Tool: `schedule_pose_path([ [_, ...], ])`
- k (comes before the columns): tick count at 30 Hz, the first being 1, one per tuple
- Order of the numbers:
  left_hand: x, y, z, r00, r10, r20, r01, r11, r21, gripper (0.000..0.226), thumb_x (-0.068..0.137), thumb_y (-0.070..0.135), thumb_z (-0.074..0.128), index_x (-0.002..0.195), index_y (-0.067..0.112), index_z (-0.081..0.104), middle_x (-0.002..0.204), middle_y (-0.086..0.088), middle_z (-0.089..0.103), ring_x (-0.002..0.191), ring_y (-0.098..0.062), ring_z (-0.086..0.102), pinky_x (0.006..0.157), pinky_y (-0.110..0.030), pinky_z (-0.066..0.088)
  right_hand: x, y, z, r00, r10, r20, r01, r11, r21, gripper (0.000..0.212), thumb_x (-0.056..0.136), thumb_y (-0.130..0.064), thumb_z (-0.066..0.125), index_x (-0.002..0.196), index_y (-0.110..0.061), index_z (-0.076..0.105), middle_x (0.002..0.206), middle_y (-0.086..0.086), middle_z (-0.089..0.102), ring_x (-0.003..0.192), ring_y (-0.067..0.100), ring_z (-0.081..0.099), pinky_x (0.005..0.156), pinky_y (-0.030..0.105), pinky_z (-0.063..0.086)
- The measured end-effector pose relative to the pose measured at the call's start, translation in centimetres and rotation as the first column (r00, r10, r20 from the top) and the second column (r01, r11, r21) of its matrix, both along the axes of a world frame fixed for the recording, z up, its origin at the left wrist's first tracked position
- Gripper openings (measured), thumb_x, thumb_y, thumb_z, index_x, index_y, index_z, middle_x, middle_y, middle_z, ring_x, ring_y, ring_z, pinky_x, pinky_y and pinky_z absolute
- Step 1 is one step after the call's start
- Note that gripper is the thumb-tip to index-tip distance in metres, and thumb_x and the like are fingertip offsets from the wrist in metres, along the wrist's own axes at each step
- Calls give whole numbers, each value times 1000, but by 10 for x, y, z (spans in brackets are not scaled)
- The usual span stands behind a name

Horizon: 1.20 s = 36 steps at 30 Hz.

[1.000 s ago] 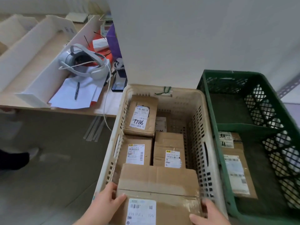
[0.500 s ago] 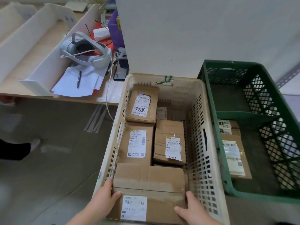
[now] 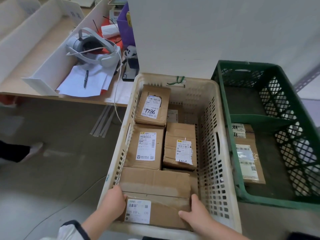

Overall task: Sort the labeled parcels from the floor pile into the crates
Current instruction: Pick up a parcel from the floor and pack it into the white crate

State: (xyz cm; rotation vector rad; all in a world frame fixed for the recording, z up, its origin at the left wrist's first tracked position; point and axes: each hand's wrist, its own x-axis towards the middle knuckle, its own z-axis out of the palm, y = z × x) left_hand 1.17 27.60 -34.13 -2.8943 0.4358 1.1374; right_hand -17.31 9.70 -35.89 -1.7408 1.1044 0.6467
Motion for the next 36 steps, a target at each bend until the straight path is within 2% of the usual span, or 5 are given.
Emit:
schedule_pose_path([
  [9, 2, 0, 28, 995, 36, 93, -21, 987, -161, 15, 95, 26, 48, 102, 13, 51, 109, -5, 64, 101, -21, 59, 78, -23, 43, 1, -21, 25, 996, -89, 27, 89, 996, 23, 67, 87, -30, 64, 143, -11, 32, 131, 6, 50, 103, 14, 52, 92, 29, 50],
  [15, -6, -3, 53, 986, 129, 103, -108, 975, -194, 34, 94, 29, 52, 121, 9, 54, 121, -8, 61, 109, -23, 58, 90, -27, 47, 13, -41, 53, 991, -1, 133, 3, 1000, -15, 52, 88, -34, 62, 132, -14, 45, 117, -1, 53, 100, 15, 55, 94, 32, 48],
  [20, -25, 5, 70, 959, 267, 99, -233, 935, -266, 39, 93, 31, 51, 127, 13, 53, 119, -7, 62, 87, -16, 59, 75, -25, 48, 29, -50, 74, 965, 201, 169, -194, 979, -59, 44, 87, -37, 61, 126, -18, 50, 116, -4, 54, 104, 14, 56, 93, 32, 51],
  [28, -78, 68, 99, 750, 653, 106, -493, 658, -569, 32, 90, 33, 56, 121, 24, 60, 98, 10, 65, 88, -13, 63, 78, -29, 53, 60, -1, 109, 833, 509, 216, -504, 860, -86, 43, 89, -40, 58, 125, -16, 51, 111, -5, 57, 84, 13, 61, 65, 22, 50],
  [36, -188, 216, 123, 587, 807, 66, -595, 486, -640, 33, 92, 27, 58, 123, 18, 60, 98, 6, 61, 94, -12, 60, 87, -24, 46, 64, 156, 133, 529, 787, 317, -784, 596, -174, 29, 88, -35, 59, 111, -17, 59, 101, -1, 65, 73, 10, 57, 53, 17, 42],
])
